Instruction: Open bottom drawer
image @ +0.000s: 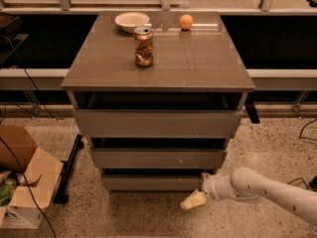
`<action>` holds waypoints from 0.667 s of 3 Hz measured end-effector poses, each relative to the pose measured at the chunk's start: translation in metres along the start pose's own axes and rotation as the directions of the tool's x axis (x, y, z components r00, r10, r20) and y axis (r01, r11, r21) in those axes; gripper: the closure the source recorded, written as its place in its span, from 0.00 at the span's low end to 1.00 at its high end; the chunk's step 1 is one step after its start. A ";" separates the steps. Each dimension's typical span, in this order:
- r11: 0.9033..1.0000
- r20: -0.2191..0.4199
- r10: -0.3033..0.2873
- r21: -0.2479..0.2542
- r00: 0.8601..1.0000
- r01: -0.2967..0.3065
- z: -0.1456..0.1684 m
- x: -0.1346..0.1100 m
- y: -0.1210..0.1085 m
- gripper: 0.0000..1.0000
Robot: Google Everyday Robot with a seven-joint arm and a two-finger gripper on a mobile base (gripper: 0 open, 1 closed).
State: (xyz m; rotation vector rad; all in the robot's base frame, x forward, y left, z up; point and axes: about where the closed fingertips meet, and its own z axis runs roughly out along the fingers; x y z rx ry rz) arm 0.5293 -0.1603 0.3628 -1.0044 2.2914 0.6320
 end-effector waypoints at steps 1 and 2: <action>1.000 -0.011 0.001 0.006 1.000 -0.001 0.003 0.001 0.001 0.00; 0.999 0.005 0.021 0.036 1.000 -0.021 0.023 0.004 -0.015 0.00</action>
Offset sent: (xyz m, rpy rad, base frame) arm 0.0431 -0.0010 -0.0606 -0.0014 -0.0266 -0.1160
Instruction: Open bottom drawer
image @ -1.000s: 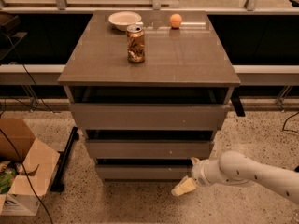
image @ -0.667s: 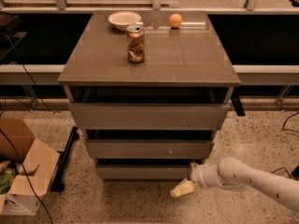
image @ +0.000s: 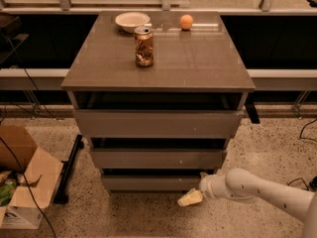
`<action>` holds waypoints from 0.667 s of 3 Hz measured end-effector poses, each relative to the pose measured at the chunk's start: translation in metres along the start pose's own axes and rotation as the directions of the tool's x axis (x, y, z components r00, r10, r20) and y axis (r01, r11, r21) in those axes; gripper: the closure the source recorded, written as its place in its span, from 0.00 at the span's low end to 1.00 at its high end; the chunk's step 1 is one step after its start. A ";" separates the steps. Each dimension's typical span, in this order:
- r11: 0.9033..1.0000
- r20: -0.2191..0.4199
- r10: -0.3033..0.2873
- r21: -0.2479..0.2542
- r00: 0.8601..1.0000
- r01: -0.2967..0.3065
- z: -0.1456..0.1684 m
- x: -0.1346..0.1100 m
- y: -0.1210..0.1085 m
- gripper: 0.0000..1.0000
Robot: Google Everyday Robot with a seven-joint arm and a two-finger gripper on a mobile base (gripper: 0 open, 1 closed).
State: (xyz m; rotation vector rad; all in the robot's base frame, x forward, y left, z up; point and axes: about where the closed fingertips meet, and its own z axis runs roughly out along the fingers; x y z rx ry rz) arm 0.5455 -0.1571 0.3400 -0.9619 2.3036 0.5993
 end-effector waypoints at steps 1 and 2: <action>0.999 0.001 0.040 0.030 0.999 -0.040 0.029 0.012 -0.022 0.00; 0.995 -0.008 0.081 0.056 0.997 -0.081 0.052 0.023 -0.040 0.00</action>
Offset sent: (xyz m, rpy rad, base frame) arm 0.0530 -0.0167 -0.0938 -0.0291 0.0477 -0.1577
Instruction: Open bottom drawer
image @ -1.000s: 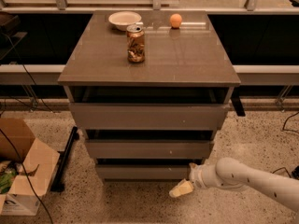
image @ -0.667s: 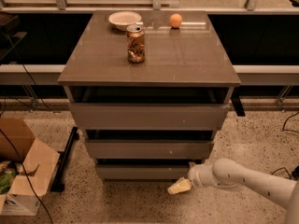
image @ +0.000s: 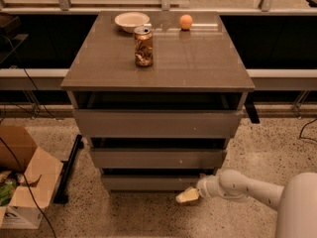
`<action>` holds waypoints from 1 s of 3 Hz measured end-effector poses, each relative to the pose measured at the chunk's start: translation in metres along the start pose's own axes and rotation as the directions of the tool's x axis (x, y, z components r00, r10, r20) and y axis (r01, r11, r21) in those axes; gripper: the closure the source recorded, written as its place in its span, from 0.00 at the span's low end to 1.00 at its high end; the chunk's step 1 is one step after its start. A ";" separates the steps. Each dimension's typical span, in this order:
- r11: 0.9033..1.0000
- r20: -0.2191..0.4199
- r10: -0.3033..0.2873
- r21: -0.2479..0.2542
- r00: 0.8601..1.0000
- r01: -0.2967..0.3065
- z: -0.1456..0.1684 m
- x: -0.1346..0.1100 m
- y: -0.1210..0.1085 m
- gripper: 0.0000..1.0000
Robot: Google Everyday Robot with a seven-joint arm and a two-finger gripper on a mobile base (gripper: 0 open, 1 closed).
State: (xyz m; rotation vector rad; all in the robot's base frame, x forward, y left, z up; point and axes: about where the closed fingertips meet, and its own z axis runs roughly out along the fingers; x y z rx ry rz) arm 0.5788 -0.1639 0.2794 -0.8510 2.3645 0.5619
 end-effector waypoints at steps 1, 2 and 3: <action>1.000 -0.006 0.020 0.014 1.000 -0.019 0.021 0.001 -0.017 0.00; 1.000 -0.037 0.030 0.010 0.999 -0.029 0.048 0.002 -0.035 0.00; 0.998 -0.076 0.062 -0.005 0.995 -0.063 0.080 0.007 -0.059 0.03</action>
Offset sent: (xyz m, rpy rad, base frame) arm 0.0785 0.0003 -0.0727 -0.0513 0.0691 -0.0151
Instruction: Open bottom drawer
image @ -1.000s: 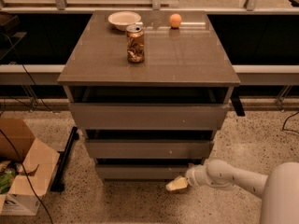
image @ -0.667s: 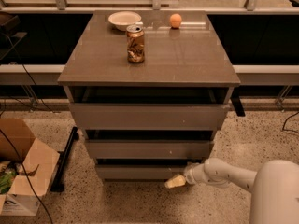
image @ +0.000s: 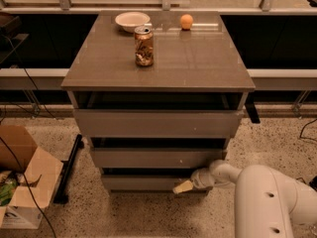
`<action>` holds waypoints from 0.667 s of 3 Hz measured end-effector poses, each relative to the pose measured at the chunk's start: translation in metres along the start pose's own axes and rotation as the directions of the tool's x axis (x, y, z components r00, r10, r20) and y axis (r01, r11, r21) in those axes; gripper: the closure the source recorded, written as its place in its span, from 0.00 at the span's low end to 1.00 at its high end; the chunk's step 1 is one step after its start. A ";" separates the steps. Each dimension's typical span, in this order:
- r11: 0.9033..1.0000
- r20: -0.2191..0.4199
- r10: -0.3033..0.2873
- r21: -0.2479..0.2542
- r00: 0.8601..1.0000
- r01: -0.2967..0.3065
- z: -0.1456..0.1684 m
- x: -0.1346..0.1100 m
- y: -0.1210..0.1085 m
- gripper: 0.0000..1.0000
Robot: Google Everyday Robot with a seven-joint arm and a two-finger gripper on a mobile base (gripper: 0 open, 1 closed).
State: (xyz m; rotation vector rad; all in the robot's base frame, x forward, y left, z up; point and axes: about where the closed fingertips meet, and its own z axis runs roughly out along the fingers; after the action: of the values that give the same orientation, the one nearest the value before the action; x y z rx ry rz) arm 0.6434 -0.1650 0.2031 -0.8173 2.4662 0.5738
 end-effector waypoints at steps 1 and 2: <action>1.000 -0.005 0.012 -0.005 1.000 -0.012 0.006 0.002 -0.003 0.06; 1.000 -0.005 0.012 -0.005 1.000 -0.012 0.006 0.002 -0.003 0.24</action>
Offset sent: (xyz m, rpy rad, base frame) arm -0.0370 -0.0015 -0.0109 0.0133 0.1031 0.0099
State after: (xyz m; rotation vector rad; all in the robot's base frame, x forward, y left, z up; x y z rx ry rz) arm 0.6457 -0.1650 0.1968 -0.8074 2.4768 0.5831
